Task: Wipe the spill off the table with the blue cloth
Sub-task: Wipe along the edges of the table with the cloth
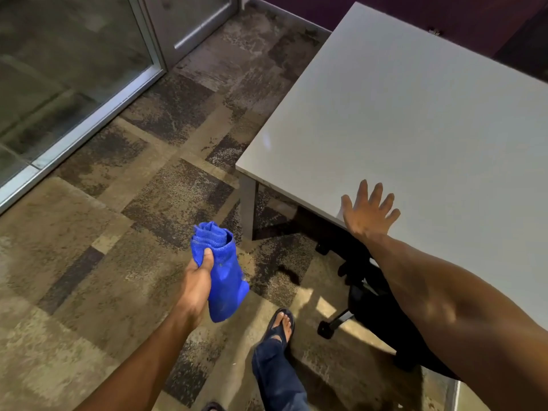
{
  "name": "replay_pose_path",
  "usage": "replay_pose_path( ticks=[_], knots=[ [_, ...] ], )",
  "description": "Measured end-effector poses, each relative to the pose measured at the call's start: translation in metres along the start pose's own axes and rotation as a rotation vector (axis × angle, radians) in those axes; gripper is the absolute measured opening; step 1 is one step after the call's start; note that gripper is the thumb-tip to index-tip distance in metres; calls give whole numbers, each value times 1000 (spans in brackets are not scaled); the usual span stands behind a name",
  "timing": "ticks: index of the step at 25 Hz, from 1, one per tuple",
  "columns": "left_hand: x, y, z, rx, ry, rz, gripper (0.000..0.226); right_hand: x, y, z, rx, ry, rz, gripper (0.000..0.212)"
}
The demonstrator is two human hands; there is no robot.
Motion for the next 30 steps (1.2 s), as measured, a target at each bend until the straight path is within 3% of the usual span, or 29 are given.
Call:
replay_pose_path(
  ticks=[4,9,15,20,26,30],
  knots=[
    [0,-12,-15,-307,48,-70,31,3,-4,1,-32,17,106,73],
    [5,-30,-16,-490,-5,-166,26,10,-10,4,-51,86,201,81],
    [21,-58,-12,-588,-120,-176,56,20,-13,6,-60,105,289,84],
    [36,-83,-20,-752,53,-122,36,22,-16,6,-76,92,306,83],
    [58,-103,-29,-677,109,-59,36,15,-15,1,-130,69,272,79],
    [67,-127,-37,-632,155,-154,39,12,-11,0,-159,74,271,81]
  ],
)
Point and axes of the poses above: each hand's wrist, its own x-axis towards the middle knuckle, its own y-axis out of the back of the hand, z = x × y, the point moved 6 cm from there along x, towards the middle knuckle, and after that the axes turned 5 degrees about -y, right-handed, at the moved point
